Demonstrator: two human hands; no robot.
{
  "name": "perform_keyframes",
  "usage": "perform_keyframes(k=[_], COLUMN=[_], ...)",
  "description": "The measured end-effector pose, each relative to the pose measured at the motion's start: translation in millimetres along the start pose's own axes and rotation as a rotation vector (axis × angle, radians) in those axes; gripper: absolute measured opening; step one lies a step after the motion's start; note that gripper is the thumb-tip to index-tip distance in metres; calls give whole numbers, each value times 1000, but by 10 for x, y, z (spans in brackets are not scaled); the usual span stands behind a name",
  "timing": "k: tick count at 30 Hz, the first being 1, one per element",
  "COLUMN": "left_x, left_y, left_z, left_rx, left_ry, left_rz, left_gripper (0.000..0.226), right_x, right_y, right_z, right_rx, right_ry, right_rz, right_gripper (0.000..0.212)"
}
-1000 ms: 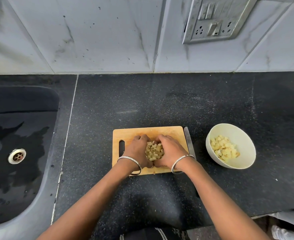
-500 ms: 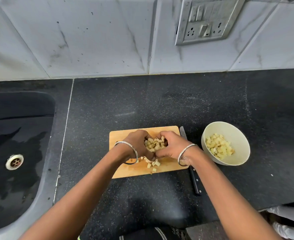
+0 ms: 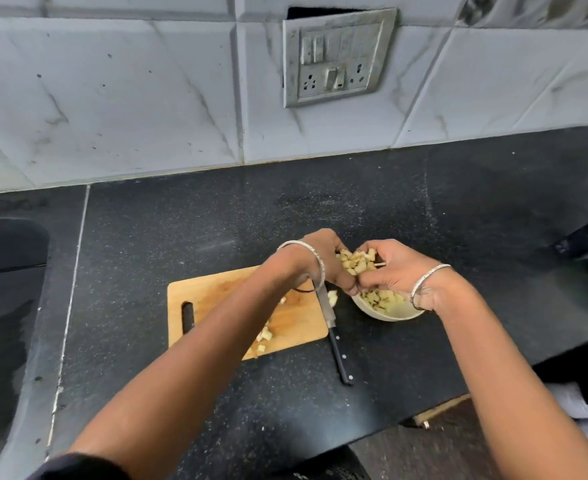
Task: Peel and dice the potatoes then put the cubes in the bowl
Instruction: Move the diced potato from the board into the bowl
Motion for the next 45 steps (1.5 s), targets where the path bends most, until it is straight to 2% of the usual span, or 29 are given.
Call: perform_keyframes(k=[3,7,9,12,15,16,18,20,21,23,25,28,30,33,35,38,42,45], left_x=[-234,-419,-461,-504,-498,-482,-421,-307,-230,-45,150,498,744,1121,1390,1714,1963,2022], left_y=[177,322,369,401,398,403,404,361,320,182,33,-147,-275,-445,-543,-683,-812,-816], left_z=[242,481,526,507,404,346,239,106,39,-90,-214,-352,-439,-568,-653,-676,-435,-231], left_rx=[52,100,90,54,-17,-52,-93,-124,-140,-161,-187,-201,-217,-293,-374,-423,-290,-265], left_ry=[24,78,134,200,224,209,112,-24,-109,-275,-324,-321,-325,-324,-297,-147,109,229], left_rz=[-15,-27,-29,-10,18,29,52,46,31,-2,4,1,-14,-63,-111,-231,-373,-386], left_gripper=[46,52,56,48,23,19,27,27,25,22,22,23,23,24,26,40,93,111], right_x=[-253,-520,-646,-743,-703,-665,-524,-287,-207,-130,-112,127,254,205,185,240,184,161], right_y=[-69,-110,-93,-77,-52,-47,-56,-127,-160,-193,-240,-359,-434,-438,-371,-168,186,311], right_z=[-268,-463,-488,-496,-509,-535,-607,-613,-589,-442,-302,-213,-23,333,566,879,1167,1336], right_rx=[-37,-121,-134,-147,-179,-212,-302,-408,-441,-356,-269,-413,-451,-379,-317,-231,-184,-183], right_ry=[31,-26,-77,-119,-166,-250,-534,-820,-889,-955,-981,-955,-816,-494,-369,-404,-579,-740], right_rz=[66,159,191,215,179,157,123,77,48,47,75,-61,-200,-256,-281,-353,-316,-334], right_gripper=[40,31,38,50,32,29,26,15,10,9,14,15,14,9,11,7,23,31])
Point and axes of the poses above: each hand's wrist, its own y-axis towards the middle knuckle, its own z-axis out of the palm, x = y × z, the point moved 8 cm from there along y, towards the middle knuckle, and after that the axes turned 11 degrees about -z, right-handed, at the moved point
